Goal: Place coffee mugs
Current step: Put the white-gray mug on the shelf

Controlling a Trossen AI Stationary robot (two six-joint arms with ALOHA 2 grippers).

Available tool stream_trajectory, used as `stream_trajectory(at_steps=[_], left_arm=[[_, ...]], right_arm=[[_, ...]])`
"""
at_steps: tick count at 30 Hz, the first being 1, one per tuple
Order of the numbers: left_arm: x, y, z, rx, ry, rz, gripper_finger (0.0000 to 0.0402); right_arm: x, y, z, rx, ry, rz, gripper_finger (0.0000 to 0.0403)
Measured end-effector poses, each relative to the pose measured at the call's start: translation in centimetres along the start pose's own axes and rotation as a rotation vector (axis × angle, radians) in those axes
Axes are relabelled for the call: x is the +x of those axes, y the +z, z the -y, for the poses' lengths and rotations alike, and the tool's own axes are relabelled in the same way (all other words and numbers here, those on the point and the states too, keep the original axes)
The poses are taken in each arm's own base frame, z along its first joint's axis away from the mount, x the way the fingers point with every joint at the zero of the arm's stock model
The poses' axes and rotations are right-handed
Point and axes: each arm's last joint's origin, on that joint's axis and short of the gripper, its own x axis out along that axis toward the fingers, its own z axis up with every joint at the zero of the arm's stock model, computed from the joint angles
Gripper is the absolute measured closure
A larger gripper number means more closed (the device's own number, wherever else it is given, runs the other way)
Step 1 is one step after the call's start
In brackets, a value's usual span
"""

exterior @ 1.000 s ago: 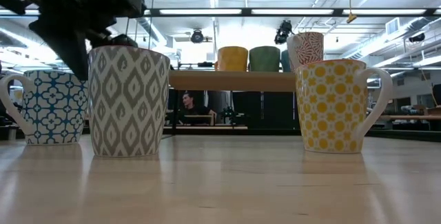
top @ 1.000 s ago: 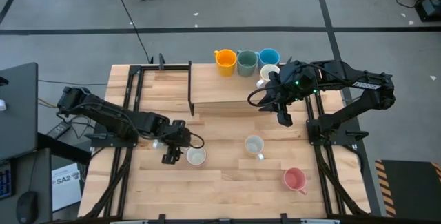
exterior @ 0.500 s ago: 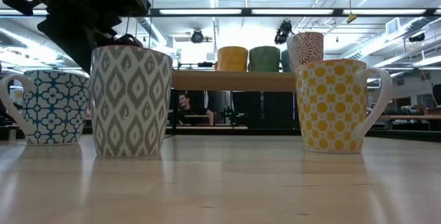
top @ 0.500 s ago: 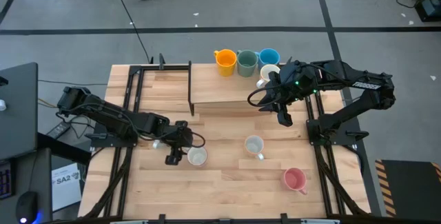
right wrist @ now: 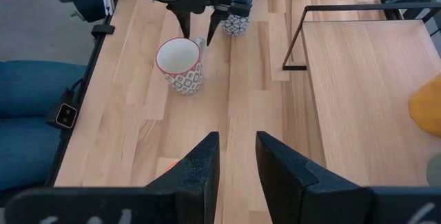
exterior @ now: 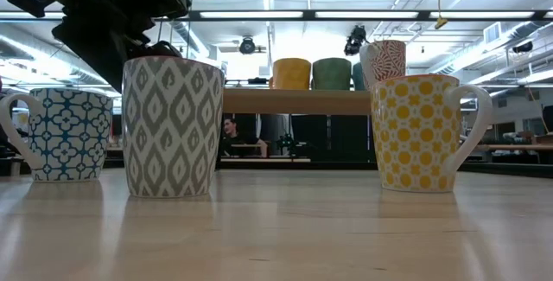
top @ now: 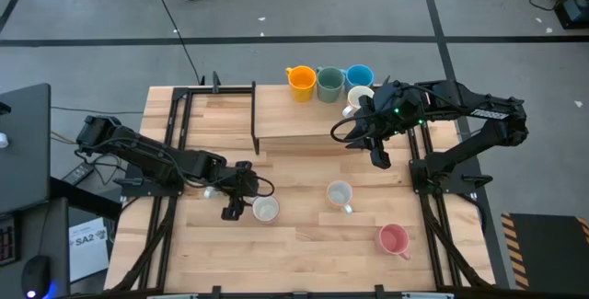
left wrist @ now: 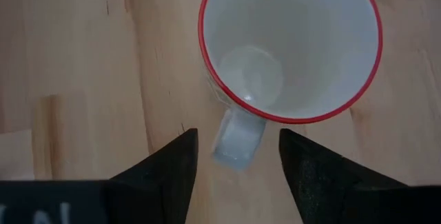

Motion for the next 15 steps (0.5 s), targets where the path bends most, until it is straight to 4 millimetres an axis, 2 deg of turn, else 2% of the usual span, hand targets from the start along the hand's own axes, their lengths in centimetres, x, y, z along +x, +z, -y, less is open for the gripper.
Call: stream_trajectory(at_steps=[15], left_arm=[[0.00,0.00,0.02,0.006,-0.004,0.000,0.0306]], right_arm=[[0.00,0.00,0.00,0.000,0.000,0.000,0.0302]])
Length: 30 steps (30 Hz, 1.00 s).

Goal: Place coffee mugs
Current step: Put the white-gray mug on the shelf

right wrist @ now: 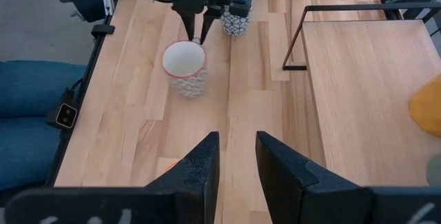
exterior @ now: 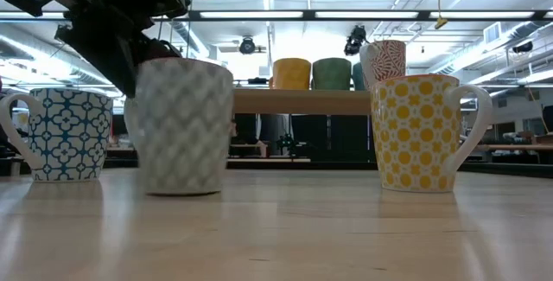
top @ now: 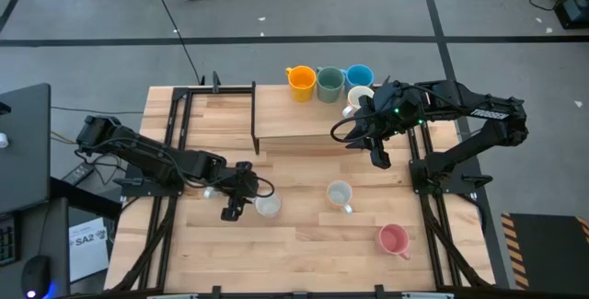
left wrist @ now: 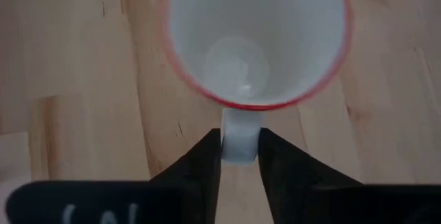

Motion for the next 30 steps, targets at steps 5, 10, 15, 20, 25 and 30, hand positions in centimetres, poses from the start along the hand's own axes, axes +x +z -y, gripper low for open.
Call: stream_trajectory(at_steps=[5,10,15,20,25,30], left_arm=[[0.00,0.01,-0.05,-0.020,0.010,0.001,0.0325],[0.00,0.01,-0.11,-0.053,0.035,0.005,0.0319],[-0.01,0.02,-0.22,-0.054,0.074,0.009,0.0316],[-0.03,0.05,-0.42,-0.055,0.141,0.018,0.0316],[-0.06,0.09,-0.55,-0.054,0.184,0.025,0.0315],[-0.06,0.09,-0.55,-0.054,0.185,0.026,0.0315]], right_arm=[[0.00,0.00,0.00,0.000,0.000,0.000,0.0302],[0.00,0.00,0.00,0.000,0.000,0.000,0.0302],[0.00,0.00,0.00,0.000,0.000,0.000,0.0302],[0.00,0.00,0.00,0.000,0.000,0.000,0.0302],[0.00,0.00,0.00,0.000,0.000,0.000,0.0302],[0.00,0.00,0.00,0.000,0.000,0.000,0.0302]])
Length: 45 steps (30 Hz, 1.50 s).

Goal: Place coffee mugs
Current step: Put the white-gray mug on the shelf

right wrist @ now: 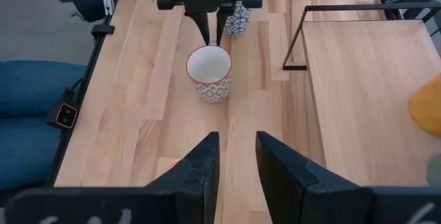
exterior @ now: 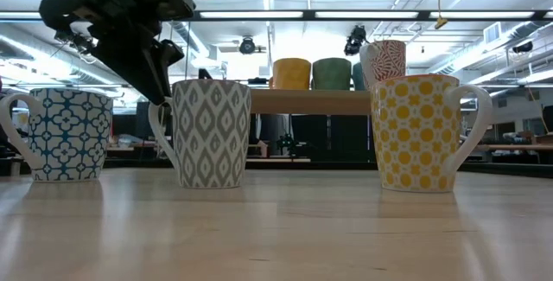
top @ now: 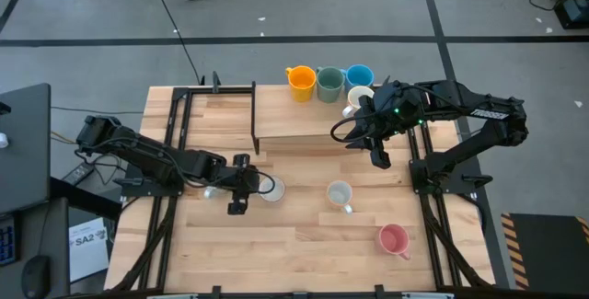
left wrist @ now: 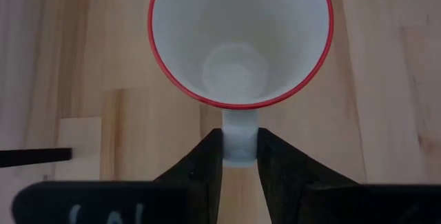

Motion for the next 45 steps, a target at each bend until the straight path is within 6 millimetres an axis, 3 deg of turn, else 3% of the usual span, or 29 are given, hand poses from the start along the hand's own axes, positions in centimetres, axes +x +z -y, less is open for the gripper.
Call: stream_trajectory(at_steps=[6,19,39,45], left_arm=[[0.0,0.0,0.0,-0.001,-0.001,0.000,0.0309],[0.0,0.0,0.0,-0.006,-0.003,0.001,0.0249],[1.0,-1.1,0.0,-0.067,0.007,0.015,0.0249],[1.0,-1.1,0.0,-0.072,0.016,0.017,0.0275]], right_arm=[[0.0,0.0,0.0,0.000,0.000,0.000,0.0302],[0.0,0.0,0.0,0.000,0.000,0.000,0.0302],[0.0,0.0,0.0,0.000,0.000,0.000,0.0302],[0.0,0.0,0.0,0.000,0.000,0.000,0.0302]])
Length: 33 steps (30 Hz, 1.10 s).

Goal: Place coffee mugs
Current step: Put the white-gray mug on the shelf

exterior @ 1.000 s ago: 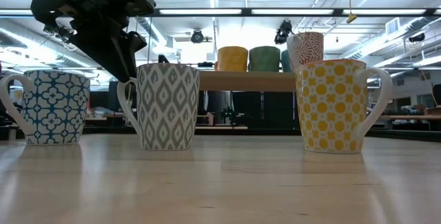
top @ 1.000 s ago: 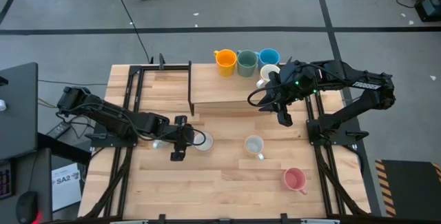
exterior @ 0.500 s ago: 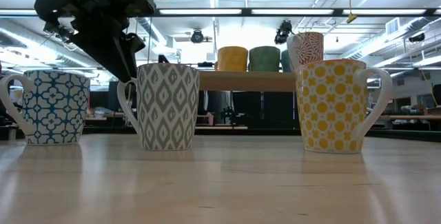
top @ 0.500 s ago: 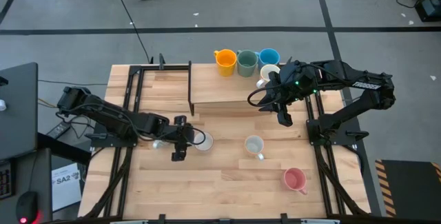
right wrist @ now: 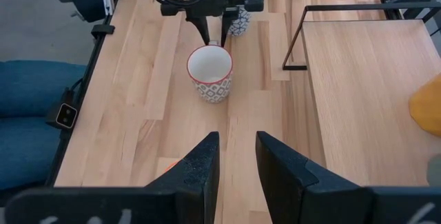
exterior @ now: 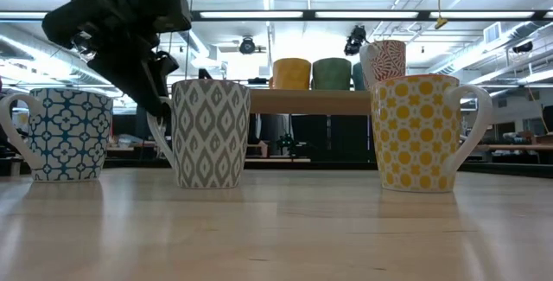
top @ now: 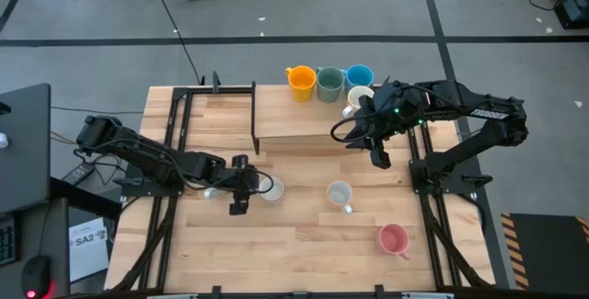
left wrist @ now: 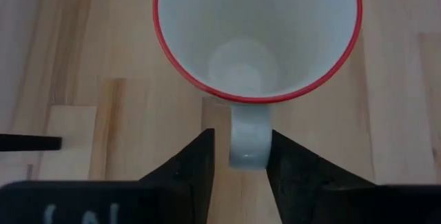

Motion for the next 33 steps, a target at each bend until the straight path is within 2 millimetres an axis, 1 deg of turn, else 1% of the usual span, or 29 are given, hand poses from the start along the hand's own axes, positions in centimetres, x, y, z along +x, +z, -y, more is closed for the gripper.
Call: stream_trajectory(at_steps=[5,8,16,28,33], left_arm=[[0.0,0.2,0.0,-0.008,-0.004,0.020,0.0308],[0.0,0.4,0.1,-0.013,-0.009,0.042,0.0321],[0.0,0.9,0.2,-0.027,-0.021,0.092,0.0321],[-0.5,3.1,0.6,-0.082,-0.085,0.322,0.0321],[-0.9,4.1,0.4,-0.126,-0.102,0.422,0.0321]], right_arm=[[0.0,0.0,0.0,0.000,0.000,0.000,0.0302],[0.0,0.0,0.0,0.000,0.000,0.000,0.0302],[0.0,0.0,0.0,0.000,0.000,0.000,0.0302],[0.0,0.0,0.0,0.000,0.000,0.000,0.0302],[0.0,0.0,0.0,0.000,0.000,0.000,0.0302]])
